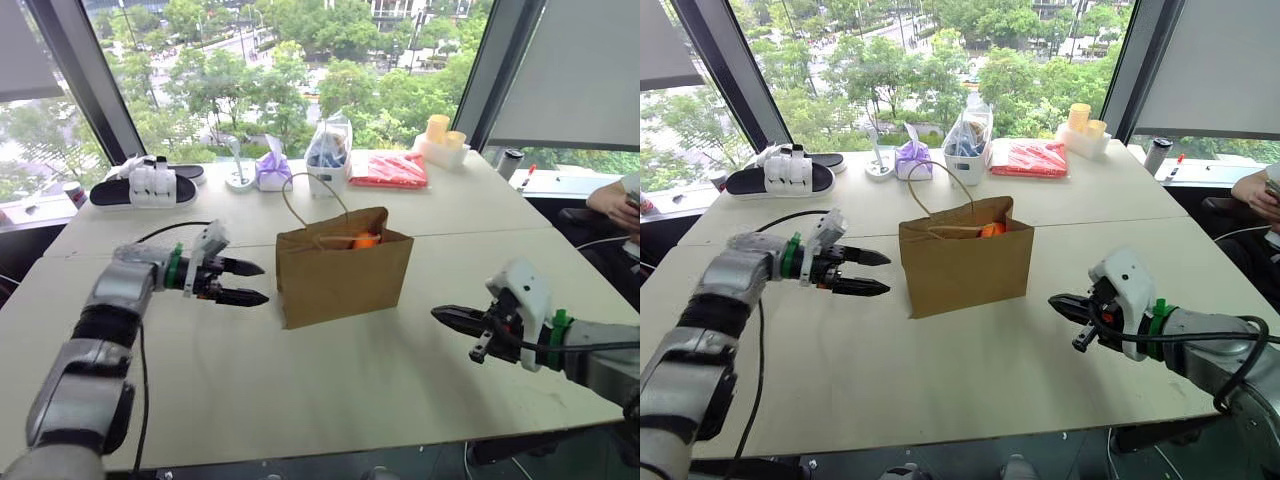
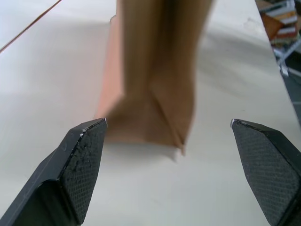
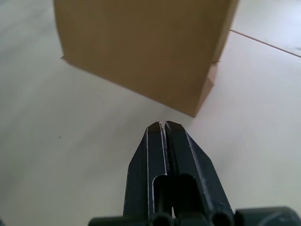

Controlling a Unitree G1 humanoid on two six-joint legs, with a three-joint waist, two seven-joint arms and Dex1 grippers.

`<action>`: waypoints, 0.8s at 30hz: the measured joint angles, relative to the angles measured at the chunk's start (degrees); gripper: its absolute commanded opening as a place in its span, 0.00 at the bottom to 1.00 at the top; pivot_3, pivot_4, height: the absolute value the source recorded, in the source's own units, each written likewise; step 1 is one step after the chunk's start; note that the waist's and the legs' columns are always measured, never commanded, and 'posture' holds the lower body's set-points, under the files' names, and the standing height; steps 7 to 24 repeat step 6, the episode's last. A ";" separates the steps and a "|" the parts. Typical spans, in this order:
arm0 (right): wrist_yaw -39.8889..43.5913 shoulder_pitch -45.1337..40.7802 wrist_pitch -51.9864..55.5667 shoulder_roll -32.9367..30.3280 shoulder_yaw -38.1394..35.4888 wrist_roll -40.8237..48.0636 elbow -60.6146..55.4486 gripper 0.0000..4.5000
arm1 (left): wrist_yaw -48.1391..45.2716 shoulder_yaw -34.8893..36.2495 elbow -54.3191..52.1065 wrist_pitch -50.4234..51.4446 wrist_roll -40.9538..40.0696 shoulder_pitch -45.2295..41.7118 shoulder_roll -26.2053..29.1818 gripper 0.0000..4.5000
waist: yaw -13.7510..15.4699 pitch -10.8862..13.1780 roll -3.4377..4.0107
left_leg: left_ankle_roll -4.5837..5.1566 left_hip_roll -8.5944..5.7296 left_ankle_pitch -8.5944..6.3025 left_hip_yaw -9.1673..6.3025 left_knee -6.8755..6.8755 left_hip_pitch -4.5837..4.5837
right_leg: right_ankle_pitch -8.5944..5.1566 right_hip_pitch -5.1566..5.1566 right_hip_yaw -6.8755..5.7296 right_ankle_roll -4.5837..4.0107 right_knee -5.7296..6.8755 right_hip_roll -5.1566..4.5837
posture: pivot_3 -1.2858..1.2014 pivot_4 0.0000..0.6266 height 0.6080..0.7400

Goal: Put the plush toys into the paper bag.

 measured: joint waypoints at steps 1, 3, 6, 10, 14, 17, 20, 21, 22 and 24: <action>1.08 -0.09 -0.83 -0.53 0.43 -0.36 0.54 0.00 | 1.65 1.49 -5.23 2.41 -1.44 3.27 0.67 0.99 | 0.02 0.00 0.00 | 0.00 0.05 0.00 0.00 0.00 0.00 | 0.00 0.00 0.01 0.00 0.00 -0.01 | 0.52 0.24 1.00; 3.06 -0.35 -2.24 -1.50 1.40 -1.40 1.75 0.00 | 5.16 4.23 -15.82 7.16 -4.49 9.96 2.02 0.99 | 0.15 0.00 0.00 | 0.00 0.16 0.00 0.01 0.00 0.01 | 0.00 0.01 0.02 0.00 -0.01 -0.02 | 0.52 0.24 1.00; 5.08 -1.69 -3.52 -1.91 3.07 -2.00 2.94 0.00 | 10.32 7.91 -26.71 12.66 -8.40 16.57 2.36 0.99 | 0.40 0.00 0.01 | -0.01 0.17 0.01 0.01 0.02 0.01 | 0.00 0.04 0.00 -0.02 -0.02 0.00 | 0.52 0.24 1.00; 5.08 -1.69 -3.52 -1.91 3.07 -2.00 2.94 0.00 | 10.32 7.91 -26.71 12.66 -8.40 16.57 2.36 0.99 | 0.40 0.00 0.01 | -0.01 0.17 0.01 0.01 0.02 0.01 | 0.00 0.04 0.00 -0.02 -0.02 0.00 | 0.52 0.24 1.00; 5.08 -1.69 -3.52 -1.91 3.07 -2.00 2.94 0.00 | 10.32 7.91 -26.71 12.66 -8.40 16.57 2.36 0.99 | 0.40 0.00 0.01 | -0.01 0.17 0.01 0.01 0.02 0.01 | 0.00 0.04 0.00 -0.02 -0.02 0.00 | 0.52 0.24 1.00; 5.08 -1.69 -3.52 -1.91 3.07 -2.00 2.94 0.00 | 10.32 7.91 -26.71 12.66 -8.40 16.57 2.36 0.99 | 0.40 0.00 0.01 | -0.01 0.17 0.01 0.01 0.02 0.01 | 0.00 0.04 0.00 -0.02 -0.02 0.00 | 0.52 0.24 1.00; 5.08 -1.69 -3.52 -1.91 3.07 -2.00 2.94 0.00 | 10.32 7.91 -26.71 12.66 -8.40 16.57 2.36 0.99 | 0.40 0.00 0.01 | -0.01 0.17 0.01 0.01 0.02 0.01 | 0.00 0.04 0.00 -0.02 -0.02 0.00 | 0.52 0.24 1.00; 5.08 -1.69 -3.52 -1.91 3.07 -2.00 2.94 0.00 | 10.32 7.91 -26.71 12.66 -8.40 16.57 2.36 0.99 | 0.40 0.00 0.01 | -0.01 0.17 0.01 0.01 0.02 0.01 | 0.00 0.04 0.00 -0.02 -0.02 0.00 | 0.52 0.24 1.00; 5.08 -1.69 -3.52 -1.91 3.07 -2.00 2.94 0.00 | 10.32 7.91 -26.71 12.66 -8.40 16.57 2.36 0.99 | 0.40 0.00 0.01 | -0.01 0.17 0.01 0.01 0.02 0.01 | 0.00 0.04 0.00 -0.02 -0.02 0.00 | 0.52 0.24 1.00; 5.08 -1.69 -3.52 -1.91 3.07 -2.00 2.94 0.00 | 10.32 7.91 -26.71 12.66 -8.40 16.57 2.36 0.99 | 0.40 0.00 0.01 | -0.01 0.17 0.01 0.01 0.02 0.01 | 0.00 0.04 0.00 -0.02 -0.02 0.00 | 0.52 0.24 1.00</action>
